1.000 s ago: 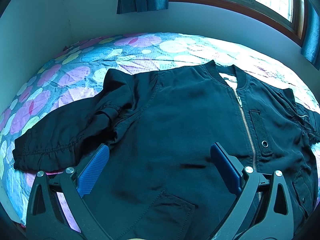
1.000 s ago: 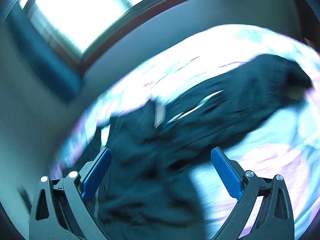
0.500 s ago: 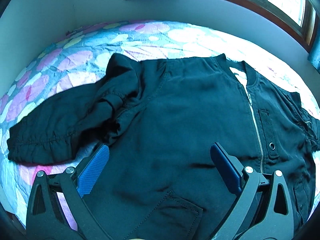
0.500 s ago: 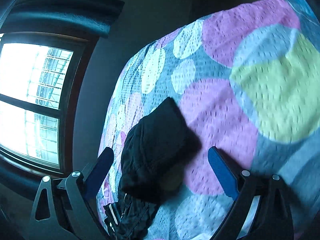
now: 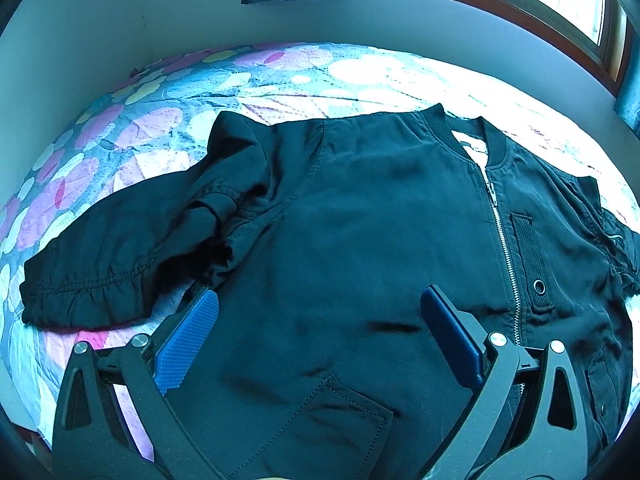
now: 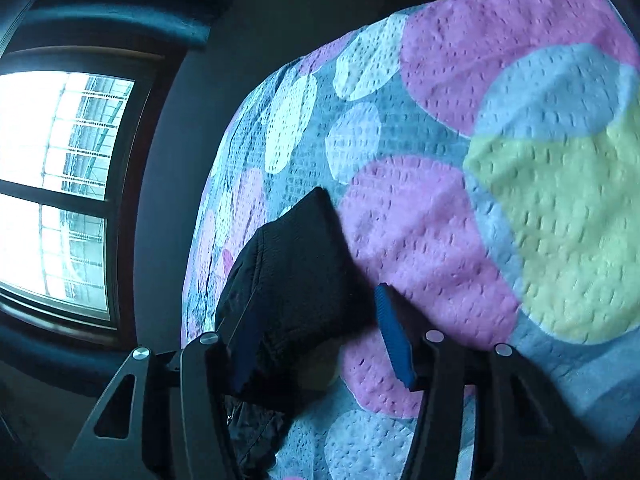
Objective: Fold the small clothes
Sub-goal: 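Grasp the jacket sleeve cuff with the right gripper and lift it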
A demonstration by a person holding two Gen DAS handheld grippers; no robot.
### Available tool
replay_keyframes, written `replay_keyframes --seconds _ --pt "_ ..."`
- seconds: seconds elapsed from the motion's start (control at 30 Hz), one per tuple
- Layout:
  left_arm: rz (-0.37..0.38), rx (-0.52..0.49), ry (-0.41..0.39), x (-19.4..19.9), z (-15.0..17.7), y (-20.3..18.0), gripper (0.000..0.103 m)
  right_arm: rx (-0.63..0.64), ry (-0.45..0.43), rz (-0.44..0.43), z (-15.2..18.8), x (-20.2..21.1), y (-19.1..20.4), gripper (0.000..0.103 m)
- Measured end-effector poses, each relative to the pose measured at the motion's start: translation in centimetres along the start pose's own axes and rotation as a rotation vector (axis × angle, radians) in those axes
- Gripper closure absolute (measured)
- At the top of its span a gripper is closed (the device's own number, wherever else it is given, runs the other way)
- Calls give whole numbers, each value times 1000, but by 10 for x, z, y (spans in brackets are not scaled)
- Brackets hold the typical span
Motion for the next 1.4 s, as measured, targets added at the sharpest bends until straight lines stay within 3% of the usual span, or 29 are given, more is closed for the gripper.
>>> replay_keyframes --seconds 0.1,0.13,0.2,0.27,0.4,0.47,0.57,0.67,0.73,0.77,0.8,0.97,1.17,1.23,1.3,1.4 --pt "3 1 12 -3 2 -3 2 18 9 14 1 -9 6 50" --pt "3 0 14 -3 2 -4 2 31 6 24 0 -12 7 55" --pt "4 -3 17 -3 4 -6 2 34 5 56 -2 -15 7 84" --pt "3 -7 21 -3 5 -6 2 9 35 18 0 -21 5 88" --pt "-9 -2 22 -2 6 -1 2 42 -99 28 -21 12 5 93" --pt "-12 2 23 -3 6 2 2 46 -184 56 -39 36 -2 103" --pt "-10 7 22 -4 6 3 2 27 -187 89 -49 45 -20 103" --pt "-7 13 23 -5 6 3 2 -61 -127 -7 -38 44 -33 99" --pt "-3 9 28 -6 7 1 2 -109 -73 -120 -21 39 -25 98" --pt "-5 3 31 -7 8 0 2 -127 -44 -166 -12 34 -20 83" --pt "-6 -1 32 -7 8 -1 2 -142 -22 -189 -3 29 -16 57" --pt "1 -4 34 -6 9 -4 2 -122 -57 -151 2 10 3 48" --pt "6 7 41 -7 12 -1 2 -162 -114 -89 -21 -8 12 49" --pt "8 10 45 -9 13 1 2 -128 -121 -47 -25 -11 15 55" --pt "11 12 48 -10 13 2 2 -115 -129 4 -26 -10 6 81" --pt "8 18 44 -9 14 7 2 -121 -129 -14 -26 -10 -5 89"
Point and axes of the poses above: each gripper's, at about its wrist camera, not at the fingertips, and x roughly against the way its jaws point, y to its left, z to its underside, the point moved 10 cm from there along -x, roughly the way its jaws point, and after that the axes turned 3 degrees about y, right-handed, at the moved point
